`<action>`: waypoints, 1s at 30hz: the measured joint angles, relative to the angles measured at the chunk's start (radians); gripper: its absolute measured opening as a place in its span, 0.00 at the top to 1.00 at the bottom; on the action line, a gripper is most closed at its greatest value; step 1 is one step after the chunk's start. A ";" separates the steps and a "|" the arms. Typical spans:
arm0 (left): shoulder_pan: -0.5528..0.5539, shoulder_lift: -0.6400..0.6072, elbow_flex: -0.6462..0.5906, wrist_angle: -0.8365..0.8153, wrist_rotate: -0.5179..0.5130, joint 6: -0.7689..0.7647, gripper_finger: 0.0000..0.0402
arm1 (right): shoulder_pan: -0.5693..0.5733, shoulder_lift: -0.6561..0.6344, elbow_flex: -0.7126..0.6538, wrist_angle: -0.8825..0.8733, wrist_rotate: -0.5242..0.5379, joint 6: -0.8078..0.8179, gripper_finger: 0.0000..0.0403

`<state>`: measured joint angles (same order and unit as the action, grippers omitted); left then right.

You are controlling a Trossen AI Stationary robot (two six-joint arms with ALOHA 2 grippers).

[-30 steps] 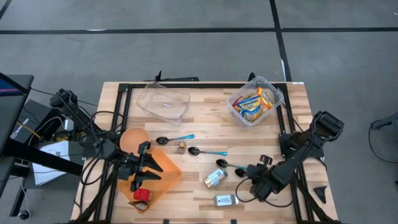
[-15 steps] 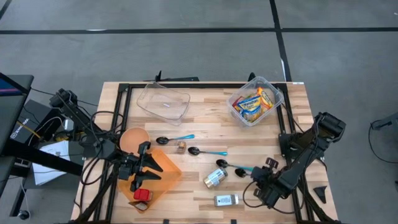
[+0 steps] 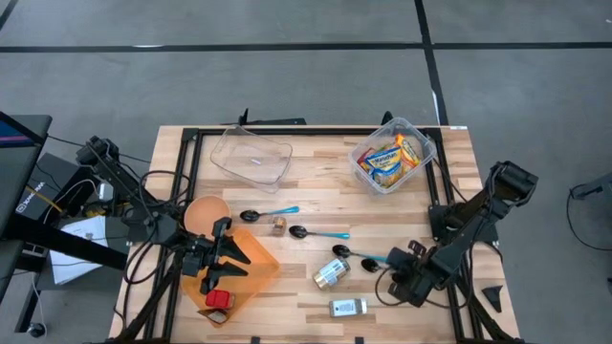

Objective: Pick & Place Food Item
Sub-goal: Put the blue spoon into the left transparent bin

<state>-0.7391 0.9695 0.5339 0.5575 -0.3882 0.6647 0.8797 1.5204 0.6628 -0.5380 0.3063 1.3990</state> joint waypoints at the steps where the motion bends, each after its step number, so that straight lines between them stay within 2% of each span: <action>1: 0.000 0.000 0.000 0.000 0.000 0.000 0.69 | -0.004 -0.012 -0.008 0.009 -0.005 -0.002 0.68; 15: 0.000 0.000 0.000 0.000 0.000 0.000 0.69 | -0.058 -0.026 -0.055 0.192 -0.018 -0.098 0.68; 21: 0.000 0.000 0.000 0.000 0.000 0.000 0.69 | -0.062 -0.025 -0.055 0.195 -0.001 -0.112 0.69; 30: 0.000 0.000 0.000 0.000 0.000 0.000 0.69 | -0.114 -0.024 -0.054 0.193 0.005 -0.269 0.69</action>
<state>-0.7395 0.9695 0.5335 0.5575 -0.3879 0.6647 0.7653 1.4963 0.6083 -0.3454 0.3115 1.1297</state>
